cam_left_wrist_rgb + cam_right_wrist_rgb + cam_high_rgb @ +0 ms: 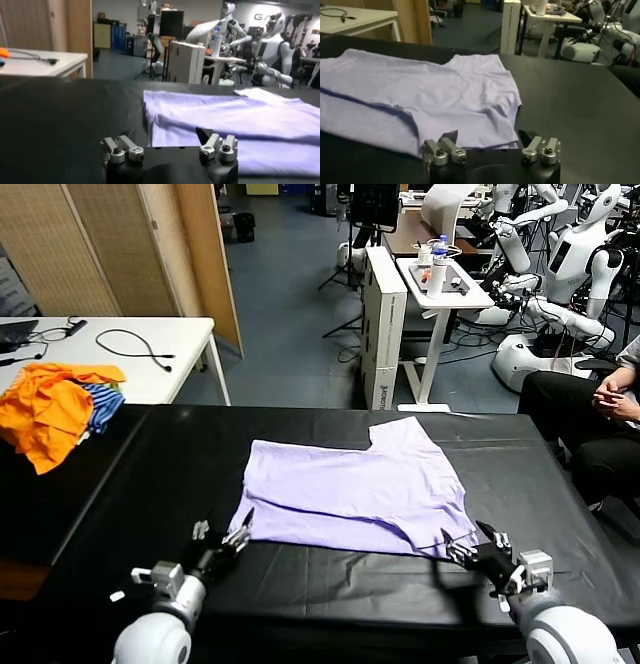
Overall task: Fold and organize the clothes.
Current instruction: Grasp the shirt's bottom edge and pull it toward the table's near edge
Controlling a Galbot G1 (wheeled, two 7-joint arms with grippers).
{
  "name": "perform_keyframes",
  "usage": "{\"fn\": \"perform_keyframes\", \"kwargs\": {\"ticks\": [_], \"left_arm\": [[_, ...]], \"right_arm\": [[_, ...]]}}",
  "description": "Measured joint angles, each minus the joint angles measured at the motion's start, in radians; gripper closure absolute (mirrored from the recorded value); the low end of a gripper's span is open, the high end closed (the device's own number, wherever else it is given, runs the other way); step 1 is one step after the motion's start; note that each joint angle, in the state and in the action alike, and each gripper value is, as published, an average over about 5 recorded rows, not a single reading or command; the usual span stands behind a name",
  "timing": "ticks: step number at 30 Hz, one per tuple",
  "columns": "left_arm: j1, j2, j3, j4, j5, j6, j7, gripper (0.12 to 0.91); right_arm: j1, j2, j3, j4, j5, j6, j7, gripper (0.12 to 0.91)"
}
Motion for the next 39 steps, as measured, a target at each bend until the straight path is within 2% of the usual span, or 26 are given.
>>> {"fn": "perform_keyframes", "kwargs": {"ticks": [6,9,12,14,17,18,20,22,25,32,39], "left_arm": [[0.013,-0.001,0.000,0.000,-0.004,-0.003,0.001,0.124],[0.014,-0.002,0.002,0.000,-0.005,-0.004,0.006,0.150],[0.016,-0.006,0.003,0.003,-0.004,-0.008,0.015,0.217],[0.018,-0.009,0.003,0.007,-0.004,-0.013,0.021,0.289],[0.019,-0.012,0.002,0.014,-0.003,-0.022,0.026,0.444],[0.020,-0.012,0.002,0.015,-0.003,-0.024,0.028,0.500],[0.021,-0.013,0.002,0.015,-0.003,-0.027,0.031,0.632],[0.023,-0.013,0.002,0.011,-0.002,-0.028,0.032,0.760],[0.027,-0.015,0.002,0.003,0.003,-0.028,0.030,0.875],[0.068,-0.030,-0.016,-0.036,0.032,-0.030,0.009,0.885],[0.161,-0.035,-0.058,-0.096,0.037,-0.024,-0.020,0.885]], "right_arm": [[0.006,0.001,-0.008,-0.019,-0.009,0.000,-0.002,0.270],[0.007,0.002,-0.016,-0.033,-0.016,0.002,-0.004,0.362],[0.005,0.005,-0.021,-0.045,-0.021,0.004,-0.008,0.475],[0.004,0.006,-0.022,-0.050,-0.023,0.007,-0.010,0.605],[0.001,0.006,-0.022,-0.052,-0.023,0.011,-0.011,0.809],[0.000,0.006,-0.022,-0.050,-0.023,0.012,-0.011,0.845],[-0.002,0.006,-0.021,-0.046,-0.023,0.012,-0.010,0.879],[-0.004,0.005,-0.022,-0.038,-0.022,0.012,-0.008,0.880],[-0.006,-0.002,-0.027,-0.023,-0.019,0.010,0.000,0.882],[-0.017,-0.028,-0.050,0.042,-0.012,-0.014,0.023,0.882],[-0.020,-0.046,-0.077,0.078,-0.015,-0.075,0.048,0.882]]}}
